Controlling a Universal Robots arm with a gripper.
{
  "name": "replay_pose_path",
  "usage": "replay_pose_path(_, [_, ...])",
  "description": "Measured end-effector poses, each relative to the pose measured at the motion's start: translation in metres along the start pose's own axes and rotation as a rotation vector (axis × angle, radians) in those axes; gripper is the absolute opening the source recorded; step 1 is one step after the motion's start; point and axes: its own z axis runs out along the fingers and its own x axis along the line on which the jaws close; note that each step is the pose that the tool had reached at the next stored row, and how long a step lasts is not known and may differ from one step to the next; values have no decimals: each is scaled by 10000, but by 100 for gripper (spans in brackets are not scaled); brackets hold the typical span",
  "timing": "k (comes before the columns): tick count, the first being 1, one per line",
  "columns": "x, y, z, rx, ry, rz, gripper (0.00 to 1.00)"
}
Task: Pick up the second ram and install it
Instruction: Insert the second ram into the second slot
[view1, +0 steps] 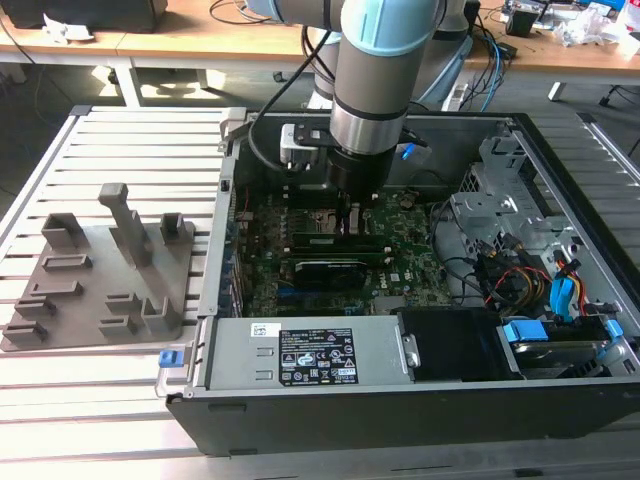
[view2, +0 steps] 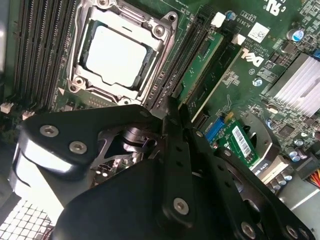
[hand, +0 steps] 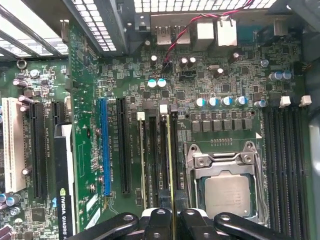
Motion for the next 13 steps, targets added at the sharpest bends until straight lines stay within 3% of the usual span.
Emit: replay_pose_path(13, [14, -4, 66, 0, -10, -8, 14])
